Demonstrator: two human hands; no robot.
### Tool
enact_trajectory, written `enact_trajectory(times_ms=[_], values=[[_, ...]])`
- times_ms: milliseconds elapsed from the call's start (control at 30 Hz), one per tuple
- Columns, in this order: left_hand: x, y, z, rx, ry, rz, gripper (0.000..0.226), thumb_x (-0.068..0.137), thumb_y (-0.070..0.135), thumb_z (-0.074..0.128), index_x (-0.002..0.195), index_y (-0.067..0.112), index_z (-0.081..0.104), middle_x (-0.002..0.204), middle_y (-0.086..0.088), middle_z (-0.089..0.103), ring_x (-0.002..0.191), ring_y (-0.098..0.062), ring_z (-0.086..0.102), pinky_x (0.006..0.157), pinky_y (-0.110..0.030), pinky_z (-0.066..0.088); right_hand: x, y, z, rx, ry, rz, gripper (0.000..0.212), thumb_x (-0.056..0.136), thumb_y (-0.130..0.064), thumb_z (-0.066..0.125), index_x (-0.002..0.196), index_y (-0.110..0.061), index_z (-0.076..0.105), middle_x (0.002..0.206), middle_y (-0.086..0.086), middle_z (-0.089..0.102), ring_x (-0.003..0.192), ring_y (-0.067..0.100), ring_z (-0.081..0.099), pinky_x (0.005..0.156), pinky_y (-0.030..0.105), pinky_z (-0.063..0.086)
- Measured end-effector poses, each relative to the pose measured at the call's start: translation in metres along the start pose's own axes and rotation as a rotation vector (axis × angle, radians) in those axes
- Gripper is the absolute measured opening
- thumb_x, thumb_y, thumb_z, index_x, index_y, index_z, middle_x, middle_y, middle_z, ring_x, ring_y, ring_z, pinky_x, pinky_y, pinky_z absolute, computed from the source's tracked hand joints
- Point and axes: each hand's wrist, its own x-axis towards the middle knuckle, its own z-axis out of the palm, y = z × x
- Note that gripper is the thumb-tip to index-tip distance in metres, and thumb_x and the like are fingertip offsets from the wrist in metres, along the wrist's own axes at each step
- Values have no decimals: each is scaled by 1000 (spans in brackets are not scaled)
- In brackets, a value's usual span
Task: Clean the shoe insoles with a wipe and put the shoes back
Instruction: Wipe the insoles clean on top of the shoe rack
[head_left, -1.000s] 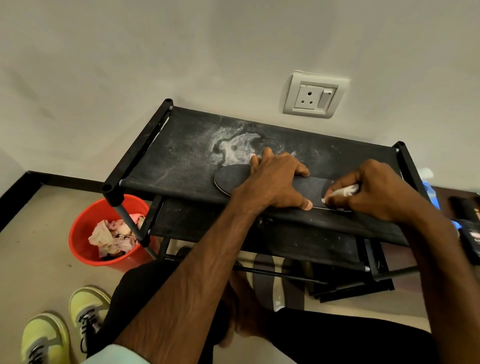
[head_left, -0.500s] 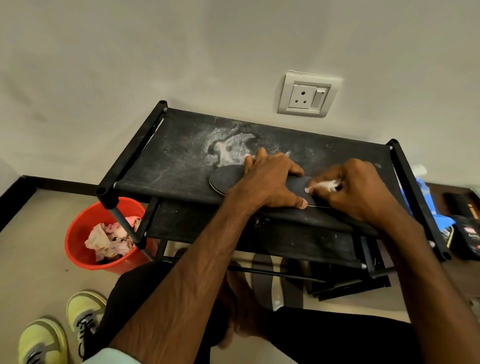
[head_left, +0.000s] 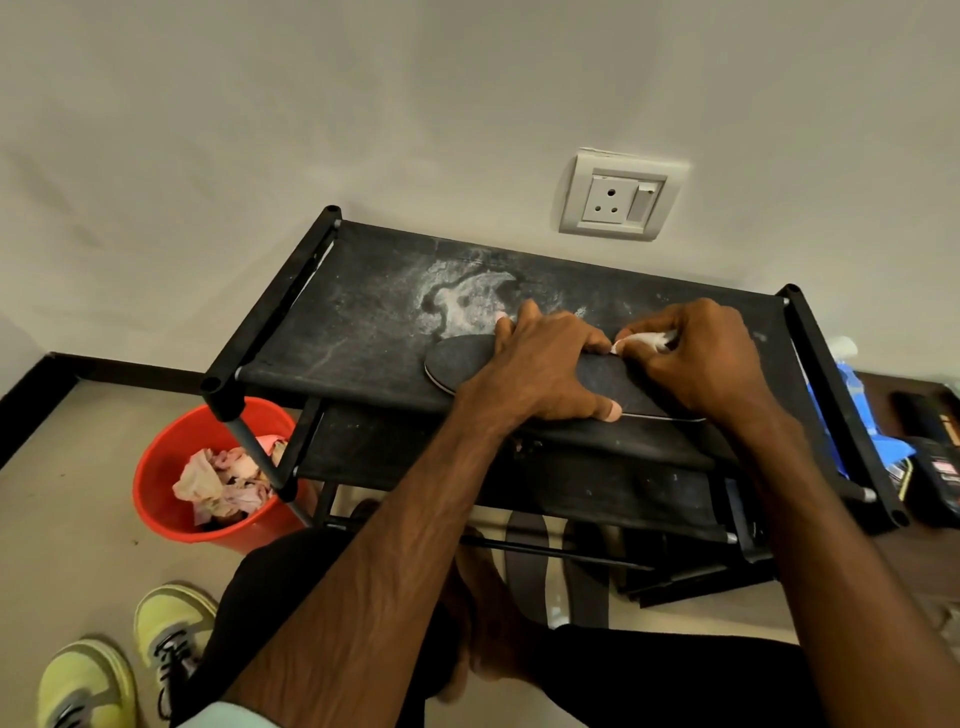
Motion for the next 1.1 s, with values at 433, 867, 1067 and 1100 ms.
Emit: enact_trajectory(times_ms=[433,867,1067,1100], values=[[-11,-16,-14,62,64,-18,75,72,67,75,138,38,53,140,4,48,132,-23,28,103,-44,23,-23,16,-18,101,52,-41,14,89,-25,78,102,-29,81,93,-6,77,81,7,67,77,27,51],[-9,-24,-13,21,77,-62,72,64,69,79,129,43,61,122,17,52,124,-19,28,87,-35,14,-28,5,-15,-22,-138,-72,15,87,-25,80,97,-36,81,95,-9,76,80,7,65,77,37,58],[-10,-20,-14,32,64,-65,72,66,67,80,131,41,61,131,11,56,126,-21,30,93,-39,20,-33,6,-26,-6,-268,-40,16,84,-25,82,87,-40,80,95,-16,77,85,6,69,81,39,61],[-11,-19,-15,35,64,-69,72,66,67,80,131,40,61,132,11,56,126,-21,31,94,-40,20,-30,5,-22,-6,-228,-22,17,84,-25,82,87,-41,80,92,-14,77,81,6,68,79,39,61]])
